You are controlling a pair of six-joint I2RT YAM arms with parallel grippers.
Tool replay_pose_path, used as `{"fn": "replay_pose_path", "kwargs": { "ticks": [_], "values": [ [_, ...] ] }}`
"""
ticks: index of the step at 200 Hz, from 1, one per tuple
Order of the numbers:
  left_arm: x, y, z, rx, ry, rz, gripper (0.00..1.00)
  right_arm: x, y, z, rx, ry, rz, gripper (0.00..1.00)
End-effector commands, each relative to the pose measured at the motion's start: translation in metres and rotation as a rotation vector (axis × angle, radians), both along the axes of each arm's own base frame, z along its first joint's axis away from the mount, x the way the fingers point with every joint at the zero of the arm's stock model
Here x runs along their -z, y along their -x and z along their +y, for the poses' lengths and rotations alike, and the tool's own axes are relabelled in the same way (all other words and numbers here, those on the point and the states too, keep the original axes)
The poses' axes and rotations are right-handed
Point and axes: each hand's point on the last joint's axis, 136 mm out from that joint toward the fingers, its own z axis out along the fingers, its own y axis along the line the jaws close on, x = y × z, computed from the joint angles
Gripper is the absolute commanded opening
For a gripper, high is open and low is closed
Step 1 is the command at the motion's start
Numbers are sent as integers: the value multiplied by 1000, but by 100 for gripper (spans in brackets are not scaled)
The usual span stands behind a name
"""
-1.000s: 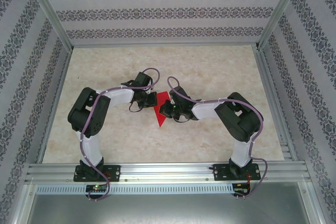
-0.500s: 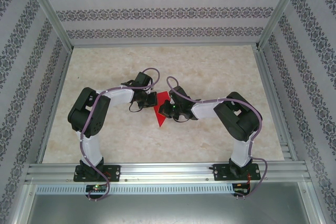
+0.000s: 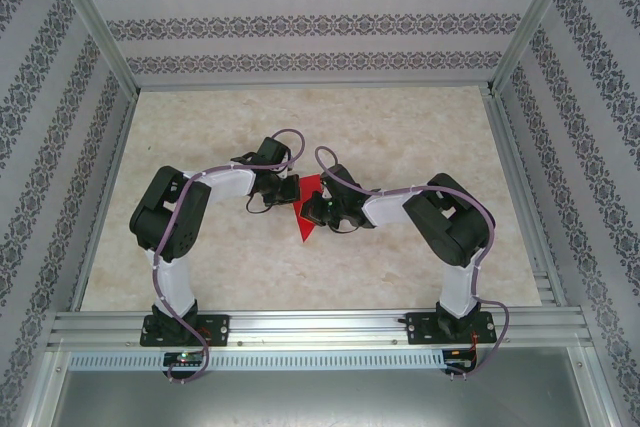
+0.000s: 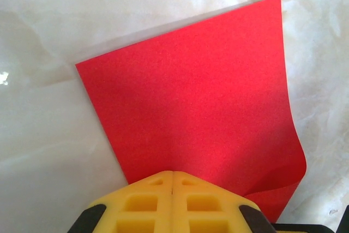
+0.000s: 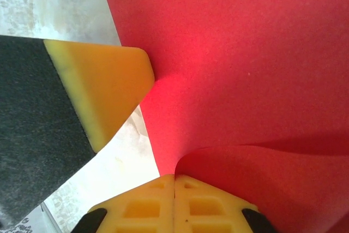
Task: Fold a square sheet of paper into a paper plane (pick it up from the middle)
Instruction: Third fold the triangle at the center of the table.
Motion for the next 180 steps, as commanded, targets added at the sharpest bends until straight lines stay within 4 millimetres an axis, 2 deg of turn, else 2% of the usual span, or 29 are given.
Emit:
{"fn": "replay_pose_path", "kwargs": {
  "ticks": [1, 99, 180],
  "values": [
    [23, 9, 4, 12, -46, 49, 6, 2, -3, 3, -6, 4, -14, 5],
    [27, 10, 10, -12, -76, 57, 5, -6, -6, -12, 49, 36, -57, 5],
    [27, 11, 5, 3, -53, 64, 5, 1, -4, -3, 19, 10, -34, 5]
  ]
}}
